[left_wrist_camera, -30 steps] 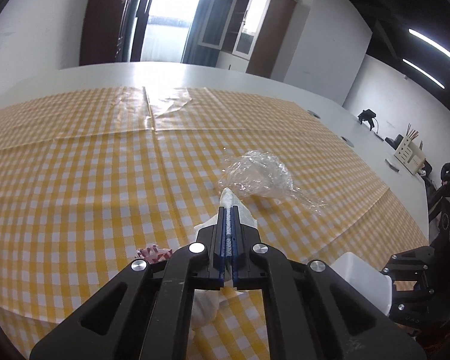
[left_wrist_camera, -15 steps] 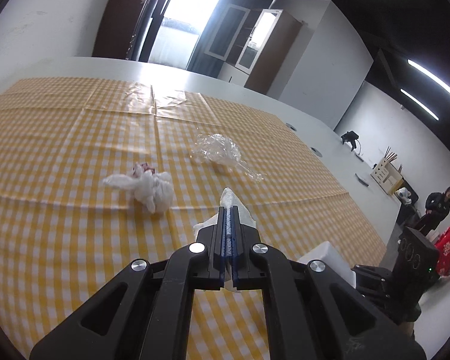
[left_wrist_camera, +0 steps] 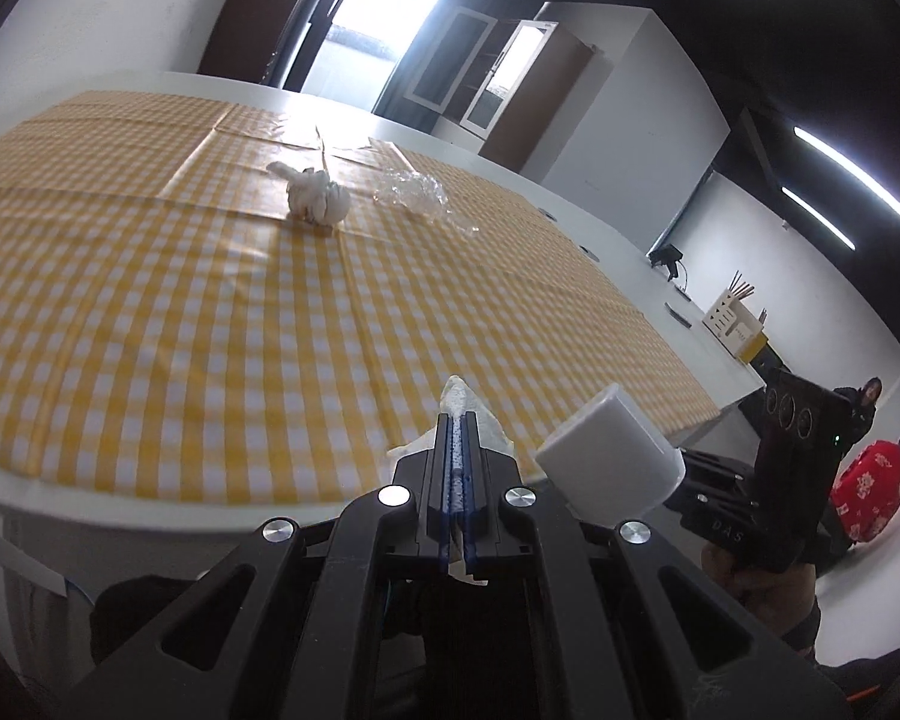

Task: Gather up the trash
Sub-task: 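Lift the tissue and white cup and carry both down over the wastebasket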

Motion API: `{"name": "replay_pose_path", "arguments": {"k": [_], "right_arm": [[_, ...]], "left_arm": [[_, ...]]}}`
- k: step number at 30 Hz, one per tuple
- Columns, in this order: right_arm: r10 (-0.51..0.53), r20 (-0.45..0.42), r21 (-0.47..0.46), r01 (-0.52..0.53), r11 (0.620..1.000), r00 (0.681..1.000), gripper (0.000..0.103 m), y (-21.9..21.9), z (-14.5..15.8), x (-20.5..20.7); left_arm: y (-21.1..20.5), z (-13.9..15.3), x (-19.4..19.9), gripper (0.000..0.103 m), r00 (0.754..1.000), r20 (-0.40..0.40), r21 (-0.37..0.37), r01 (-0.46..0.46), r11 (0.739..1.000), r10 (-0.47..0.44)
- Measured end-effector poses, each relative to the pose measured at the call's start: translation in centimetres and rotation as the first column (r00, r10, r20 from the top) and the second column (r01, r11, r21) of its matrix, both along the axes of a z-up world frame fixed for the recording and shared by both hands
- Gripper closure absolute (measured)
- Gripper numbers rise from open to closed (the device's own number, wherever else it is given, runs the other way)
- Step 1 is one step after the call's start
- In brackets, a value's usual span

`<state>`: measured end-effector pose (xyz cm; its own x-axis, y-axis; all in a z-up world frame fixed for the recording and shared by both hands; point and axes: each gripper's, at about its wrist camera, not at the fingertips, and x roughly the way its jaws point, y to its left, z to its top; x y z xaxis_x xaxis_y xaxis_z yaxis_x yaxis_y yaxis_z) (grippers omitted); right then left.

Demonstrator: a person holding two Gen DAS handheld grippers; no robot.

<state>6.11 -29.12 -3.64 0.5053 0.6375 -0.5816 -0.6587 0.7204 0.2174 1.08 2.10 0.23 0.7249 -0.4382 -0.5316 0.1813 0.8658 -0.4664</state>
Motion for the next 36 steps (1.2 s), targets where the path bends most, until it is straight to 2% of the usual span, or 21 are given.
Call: {"name": "replay_pose_path", "arguments": {"k": [4, 7, 13, 22, 27, 31, 36], "right_arm": [[0.033, 0.009, -0.030, -0.033, 0.999, 0.999, 0.101, 0.2, -0.6, -3.2], [0.060, -0.009, -0.052, -0.061, 0.997, 0.998, 0.101, 0.4, -1.9, -5.2], [0.081, -0.093, -0.108, -0.091, 0.990, 0.992, 0.101, 1.1, -6.4, -7.1], [0.019, -0.221, -0.204, -0.065, 0.977, 0.975, 0.101, 3.6, -13.7, -4.6], [-0.024, -0.297, -0.233, -0.048, 0.971, 0.954, 0.101, 4.0, -17.4, -2.6], [-0.062, -0.339, -0.260, -0.030, 0.965, 0.939, 0.101, 4.2, -19.6, -0.6], [-0.100, -0.375, -0.293, -0.016, 0.956, 0.922, 0.101, 5.0, -21.5, 1.8]], "left_arm": [[-0.4, -1.6, -4.0, 0.101, 1.000, -0.018, 0.020, 0.006, 1.000, -0.005], [-0.8, -3.7, -6.0, 0.101, 0.998, -0.062, 0.028, 0.009, 1.000, -0.008], [-0.2, -9.1, -6.4, 0.101, 0.985, -0.169, 0.054, -0.024, 0.998, 0.033], [-0.1, -15.8, -1.7, 0.101, 0.955, -0.290, 0.096, -0.042, 0.994, 0.069], [-1.0, -19.5, 1.5, 0.101, 0.936, -0.341, 0.165, -0.028, 0.986, 0.084], [-1.2, -22.0, 4.2, 0.101, 0.917, -0.388, 0.195, -0.015, 0.981, 0.091], [-0.8, -25.3, 6.8, 0.102, 0.889, -0.445, 0.193, -0.021, 0.981, 0.107]]}}
